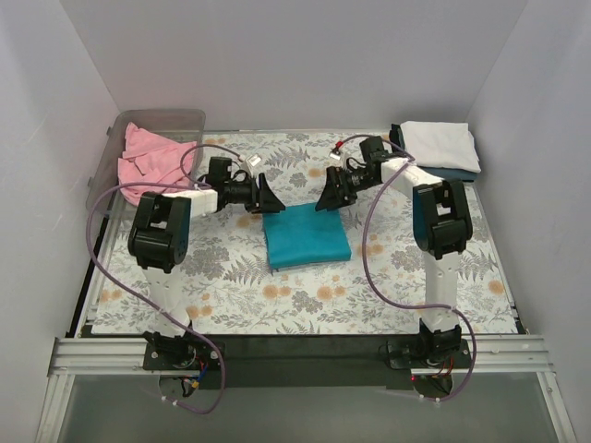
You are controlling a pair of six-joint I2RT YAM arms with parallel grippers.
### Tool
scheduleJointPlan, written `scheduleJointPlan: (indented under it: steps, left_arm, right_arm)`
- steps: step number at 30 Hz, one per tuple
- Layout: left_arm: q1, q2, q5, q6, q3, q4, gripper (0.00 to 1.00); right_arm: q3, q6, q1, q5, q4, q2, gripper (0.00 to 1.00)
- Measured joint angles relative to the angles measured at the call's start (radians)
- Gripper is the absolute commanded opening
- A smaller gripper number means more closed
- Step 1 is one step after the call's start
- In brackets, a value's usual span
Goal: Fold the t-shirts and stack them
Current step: Fold the tshirt
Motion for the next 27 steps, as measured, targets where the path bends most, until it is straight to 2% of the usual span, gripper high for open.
scheduleJointPlan:
  steps: [3,7,9,12,16,18,22,24,27]
  left_arm:
    - [0.006,-0.103,0.023,-0.007,-0.033,-0.015,0.51]
    - [-0.010,-0.287,0.082,-0.075,-0.125,0.011,0.55]
    - [-0.037,-0.372,0.103,-0.125,-0.209,0.065,0.56]
    - [-0.122,-0.429,0.130,-0.214,-0.330,0.146,0.56]
    - [-0.242,-0.369,0.136,-0.307,-0.433,0.225,0.55]
    - [-0.262,-0.307,0.121,-0.347,-0.459,0.259,0.53]
    - [-0.235,-0.153,0.063,-0.386,-0.481,0.293,0.53]
    - [-0.207,-0.112,0.099,-0.374,-0.470,0.315,0.52]
    - [-0.179,-0.089,0.124,-0.333,-0.430,0.283,0.53]
  right_arm:
    - [-0.078,0.048,-0.014,-0.003,0.049,-0.101,0.98]
    - [-0.336,0.187,-0.007,-0.066,0.183,-0.350,0.98]
    - [-0.459,0.266,0.007,-0.095,0.288,-0.440,0.98]
    - [-0.603,0.364,0.039,-0.099,0.402,-0.491,0.98]
    - [-0.708,0.462,0.082,-0.087,0.481,-0.471,0.98]
    - [-0.712,0.484,0.095,-0.086,0.514,-0.442,0.97]
    - [-0.711,0.491,0.094,-0.080,0.571,-0.335,0.95]
    - [-0.710,0.497,0.089,-0.111,0.584,-0.267,0.95]
    - [-0.706,0.502,0.077,-0.148,0.605,-0.249,0.95]
